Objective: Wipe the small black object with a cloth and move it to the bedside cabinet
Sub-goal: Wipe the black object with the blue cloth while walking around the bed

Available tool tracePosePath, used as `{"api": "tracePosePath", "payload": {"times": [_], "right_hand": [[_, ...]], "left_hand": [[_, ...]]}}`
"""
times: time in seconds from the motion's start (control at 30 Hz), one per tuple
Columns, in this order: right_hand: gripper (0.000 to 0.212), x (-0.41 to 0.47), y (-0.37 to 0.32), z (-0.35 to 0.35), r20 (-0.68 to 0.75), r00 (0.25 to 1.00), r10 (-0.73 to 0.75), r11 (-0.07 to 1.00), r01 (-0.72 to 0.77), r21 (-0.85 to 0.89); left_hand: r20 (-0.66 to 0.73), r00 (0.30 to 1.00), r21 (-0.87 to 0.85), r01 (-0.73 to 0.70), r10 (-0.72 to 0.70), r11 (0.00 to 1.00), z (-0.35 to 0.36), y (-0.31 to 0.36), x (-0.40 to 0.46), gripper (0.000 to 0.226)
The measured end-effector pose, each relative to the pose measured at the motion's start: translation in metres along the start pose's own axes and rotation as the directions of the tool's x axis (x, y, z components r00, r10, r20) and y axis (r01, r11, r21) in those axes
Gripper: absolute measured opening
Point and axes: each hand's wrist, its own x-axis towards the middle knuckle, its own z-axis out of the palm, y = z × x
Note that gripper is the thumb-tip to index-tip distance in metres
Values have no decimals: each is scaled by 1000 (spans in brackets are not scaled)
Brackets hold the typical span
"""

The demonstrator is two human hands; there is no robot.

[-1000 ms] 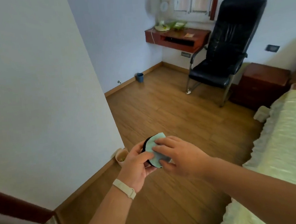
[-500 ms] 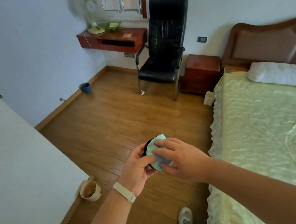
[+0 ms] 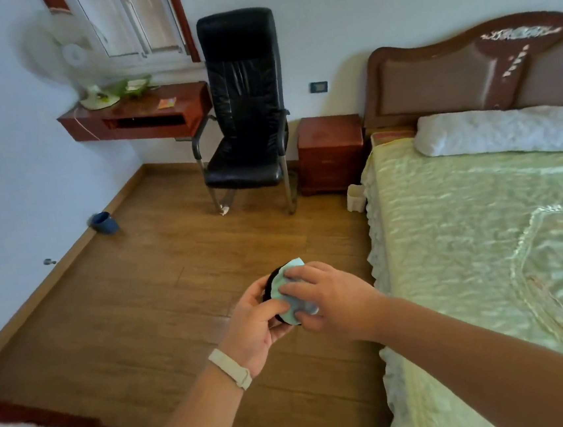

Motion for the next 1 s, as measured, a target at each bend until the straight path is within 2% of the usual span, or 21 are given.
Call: {"api": "tracePosePath", "payload": {"times": [0.2, 0.4, 0.6, 0.77, 1.0], "right_hand": [[45, 33, 58, -14, -78, 995, 65, 998, -67, -16], [44, 83, 108, -8, -88, 989, 117, 993, -119, -25], [46, 169, 159, -2, -99, 965, 243, 968, -248, -40], [44, 251, 193, -13, -64, 956, 287, 955, -291, -63], [44, 302, 250, -46, -101, 923, 372, 921, -380, -81]], "left_hand": [[106, 994, 45, -2, -3, 999, 17, 40, 72, 41], [162, 986, 66, 34, -44, 997, 6, 66, 153, 43], [244, 965, 99, 72, -94, 992, -20, 118, 255, 40], [290, 945, 106, 123, -149, 987, -45, 173, 333, 41], [377, 911, 181, 103, -166, 978, -29, 225, 417, 41]]}}
